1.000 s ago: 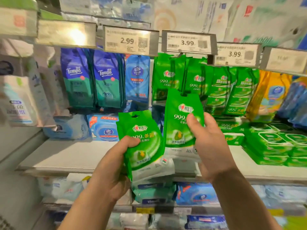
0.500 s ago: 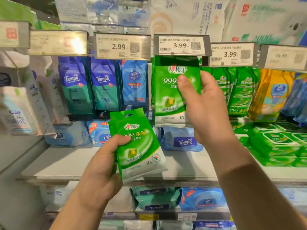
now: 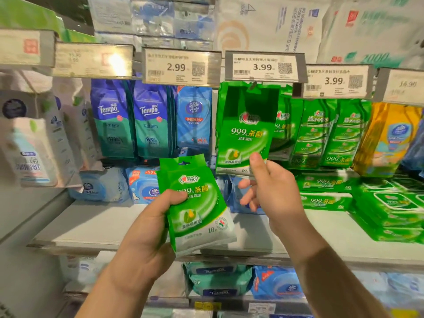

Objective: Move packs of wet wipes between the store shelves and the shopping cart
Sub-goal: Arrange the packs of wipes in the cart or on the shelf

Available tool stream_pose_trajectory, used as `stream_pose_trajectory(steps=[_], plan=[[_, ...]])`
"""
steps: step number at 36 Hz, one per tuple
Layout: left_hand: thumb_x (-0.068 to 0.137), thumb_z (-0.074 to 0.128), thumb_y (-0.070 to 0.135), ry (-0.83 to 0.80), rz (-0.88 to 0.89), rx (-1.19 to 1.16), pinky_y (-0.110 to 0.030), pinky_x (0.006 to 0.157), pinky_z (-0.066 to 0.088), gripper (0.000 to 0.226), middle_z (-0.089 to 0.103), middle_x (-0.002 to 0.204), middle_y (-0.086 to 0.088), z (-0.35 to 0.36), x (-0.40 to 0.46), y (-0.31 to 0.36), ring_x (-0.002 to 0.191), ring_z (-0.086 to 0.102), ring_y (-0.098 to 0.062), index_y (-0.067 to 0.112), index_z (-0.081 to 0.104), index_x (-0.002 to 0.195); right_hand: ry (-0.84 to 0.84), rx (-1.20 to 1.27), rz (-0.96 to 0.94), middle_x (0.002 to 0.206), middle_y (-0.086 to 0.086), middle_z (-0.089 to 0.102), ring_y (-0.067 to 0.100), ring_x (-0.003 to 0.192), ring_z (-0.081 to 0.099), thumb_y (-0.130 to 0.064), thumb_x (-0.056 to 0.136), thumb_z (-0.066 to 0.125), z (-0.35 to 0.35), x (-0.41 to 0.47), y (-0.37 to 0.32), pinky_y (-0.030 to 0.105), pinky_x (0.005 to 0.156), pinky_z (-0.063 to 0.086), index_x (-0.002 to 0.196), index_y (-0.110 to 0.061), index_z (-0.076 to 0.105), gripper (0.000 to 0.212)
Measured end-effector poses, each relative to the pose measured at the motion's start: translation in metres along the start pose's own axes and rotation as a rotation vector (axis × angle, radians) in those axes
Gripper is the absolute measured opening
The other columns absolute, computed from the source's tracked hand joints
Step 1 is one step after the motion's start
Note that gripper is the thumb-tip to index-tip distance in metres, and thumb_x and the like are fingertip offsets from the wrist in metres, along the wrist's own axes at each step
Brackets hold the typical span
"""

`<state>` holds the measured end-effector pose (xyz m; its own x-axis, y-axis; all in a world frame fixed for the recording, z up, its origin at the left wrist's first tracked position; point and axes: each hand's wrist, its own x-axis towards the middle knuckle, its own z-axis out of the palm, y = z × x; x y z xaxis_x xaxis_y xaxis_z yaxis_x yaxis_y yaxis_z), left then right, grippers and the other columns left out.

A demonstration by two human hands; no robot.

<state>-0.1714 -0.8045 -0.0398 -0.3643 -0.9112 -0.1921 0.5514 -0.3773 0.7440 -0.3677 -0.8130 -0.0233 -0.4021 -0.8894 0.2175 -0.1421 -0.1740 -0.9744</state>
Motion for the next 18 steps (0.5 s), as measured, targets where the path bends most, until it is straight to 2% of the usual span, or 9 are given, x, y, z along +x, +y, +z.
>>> stream_pose_trajectory(steps=[5,8,11,12,13,14,15,17,18], plan=[[0.065,0.067,0.018,-0.018,0.011,0.015,-0.040,0.060,0.063,0.042,0.077,0.103,-0.019,0.000,0.003,-0.001,0.080,0.077,-0.031,0.008,0.079,0.103,0.017,-0.029,-0.012,0.059,0.006,0.067,0.029,0.048,0.057,-0.052,0.100,0.051,0.004,0.018,-0.003,0.027,0.040,0.038,0.089,-0.006,0.061,0.049],[0.059,0.073,-0.001,0.023,0.050,0.118,-0.024,0.040,0.053,0.007,0.073,0.064,-0.015,0.009,0.007,0.009,0.052,0.073,-0.022,0.003,0.078,0.060,0.038,-0.029,0.016,0.057,0.005,0.066,0.024,0.041,0.055,-0.052,0.100,0.052,0.009,0.030,-0.003,0.025,0.039,0.035,0.090,-0.006,0.061,0.048],[0.097,0.044,-0.005,0.016,0.154,0.146,-0.021,0.025,0.037,0.067,0.062,0.042,-0.010,0.002,0.016,0.010,0.030,0.060,-0.017,0.006,0.065,0.034,0.040,-0.026,0.037,0.058,0.005,0.065,0.019,0.036,0.053,-0.051,0.101,0.052,0.012,0.037,-0.002,0.023,0.037,0.033,0.090,-0.007,0.060,0.046],[0.090,0.056,-0.007,0.040,0.124,0.193,-0.021,0.024,0.035,0.061,0.059,0.039,-0.008,0.007,0.017,0.014,0.028,0.057,-0.016,0.007,0.062,0.031,0.039,-0.021,0.041,0.058,0.005,0.064,0.018,0.036,0.053,-0.051,0.101,0.052,0.013,0.038,-0.001,0.022,0.036,0.032,0.090,-0.006,0.060,0.046],[0.066,0.071,-0.012,0.035,0.090,0.202,-0.021,0.023,0.034,0.043,0.058,0.037,-0.008,0.008,0.018,0.015,0.026,0.055,-0.015,0.007,0.060,0.029,0.040,-0.021,0.044,0.058,0.005,0.064,0.018,0.035,0.053,-0.051,0.101,0.052,0.013,0.039,0.000,0.022,0.036,0.032,0.090,-0.006,0.060,0.047],[0.047,0.062,-0.020,0.062,0.077,0.189,-0.021,0.023,0.034,0.032,0.057,0.036,-0.008,0.013,0.020,0.018,0.025,0.055,-0.015,0.007,0.059,0.028,0.042,-0.024,0.047,0.058,0.005,0.064,0.018,0.035,0.053,-0.051,0.101,0.052,0.013,0.039,0.000,0.023,0.037,0.032,0.090,-0.005,0.060,0.048],[0.048,0.053,-0.016,0.088,0.058,0.180,-0.021,0.023,0.034,0.030,0.058,0.037,-0.009,0.013,0.020,0.018,0.026,0.056,-0.016,0.006,0.060,0.030,0.043,-0.027,0.052,0.058,0.005,0.065,0.019,0.035,0.052,-0.052,0.100,0.052,0.013,0.039,0.000,0.023,0.037,0.032,0.089,-0.006,0.061,0.048],[0.048,0.069,-0.012,0.091,0.027,0.148,-0.022,0.023,0.035,0.023,0.061,0.041,-0.011,0.012,0.021,0.017,0.029,0.058,-0.018,0.005,0.064,0.033,0.043,-0.020,0.062,0.059,0.006,0.065,0.020,0.037,0.052,-0.054,0.100,0.052,0.013,0.038,0.001,0.025,0.038,0.033,0.087,-0.006,0.061,0.050],[0.060,0.073,-0.005,0.080,0.033,0.132,-0.022,0.023,0.036,0.029,0.061,0.042,-0.011,0.010,0.023,0.015,0.029,0.059,-0.019,0.006,0.065,0.034,0.045,-0.011,0.072,0.060,0.007,0.065,0.020,0.037,0.052,-0.055,0.099,0.052,0.013,0.038,0.003,0.025,0.038,0.033,0.087,-0.005,0.061,0.052]])
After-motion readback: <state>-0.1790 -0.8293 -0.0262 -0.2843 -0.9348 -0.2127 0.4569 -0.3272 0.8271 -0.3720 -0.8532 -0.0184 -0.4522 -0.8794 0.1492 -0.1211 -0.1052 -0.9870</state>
